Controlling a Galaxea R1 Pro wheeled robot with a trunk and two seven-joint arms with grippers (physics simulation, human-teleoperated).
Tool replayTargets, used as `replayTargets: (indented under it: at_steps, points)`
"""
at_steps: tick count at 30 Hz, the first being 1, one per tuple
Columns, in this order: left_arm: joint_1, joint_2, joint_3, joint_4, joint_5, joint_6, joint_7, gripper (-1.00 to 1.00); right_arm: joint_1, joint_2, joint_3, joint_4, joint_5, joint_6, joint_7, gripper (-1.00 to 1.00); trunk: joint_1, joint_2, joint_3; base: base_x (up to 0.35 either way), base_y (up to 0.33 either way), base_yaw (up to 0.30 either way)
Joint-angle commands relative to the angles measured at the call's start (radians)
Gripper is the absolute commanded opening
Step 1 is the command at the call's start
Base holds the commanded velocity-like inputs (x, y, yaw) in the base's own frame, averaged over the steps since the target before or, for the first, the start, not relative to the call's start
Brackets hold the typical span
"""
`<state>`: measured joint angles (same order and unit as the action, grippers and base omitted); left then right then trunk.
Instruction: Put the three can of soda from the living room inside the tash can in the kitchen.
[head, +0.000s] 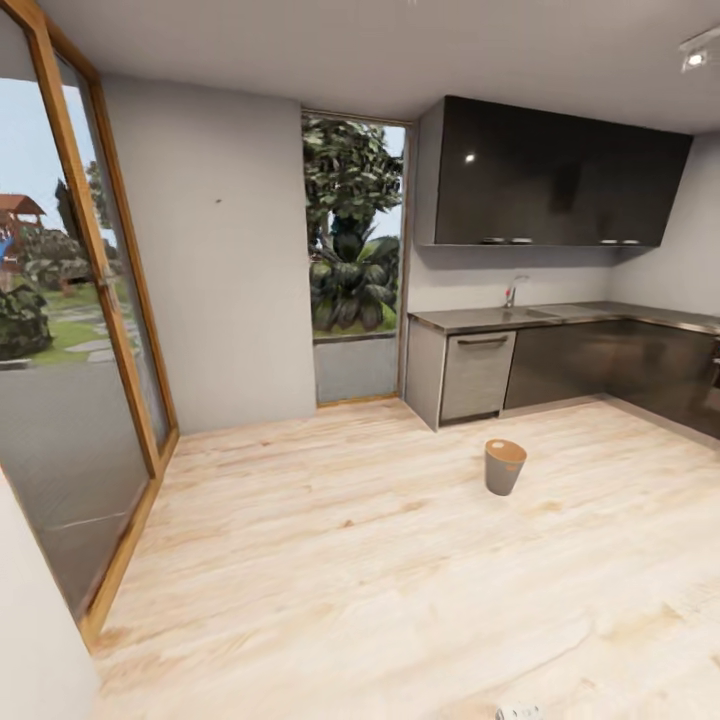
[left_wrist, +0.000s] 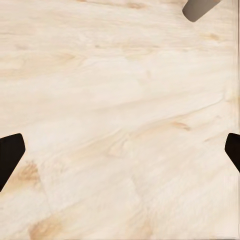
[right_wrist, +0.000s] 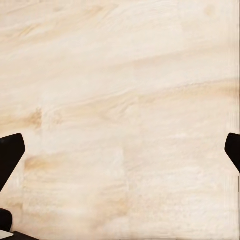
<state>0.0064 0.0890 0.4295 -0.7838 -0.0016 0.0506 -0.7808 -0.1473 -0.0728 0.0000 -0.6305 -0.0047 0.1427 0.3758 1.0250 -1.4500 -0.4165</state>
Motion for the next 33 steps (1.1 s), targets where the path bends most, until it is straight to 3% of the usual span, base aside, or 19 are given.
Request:
replayTargets:
  at_steps: [1, 33]
  points:
    - [0.000, 0.000, 0.000, 0.000, 0.000, 0.000, 0.000, 1.00, 0.000, 0.000, 0.000, 0.000, 0.000, 0.000, 0.000, 1.00, 0.000, 0.000, 0.000, 0.000, 0.000, -0.271]
    - [0.000, 0.000, 0.000, 0.002, 0.000, 0.000, 0.000, 1.00, 0.000, 0.000, 0.000, 0.000, 0.000, 0.000, 0.000, 1.00, 0.000, 0.000, 0.000, 0.000, 0.000, -0.272]
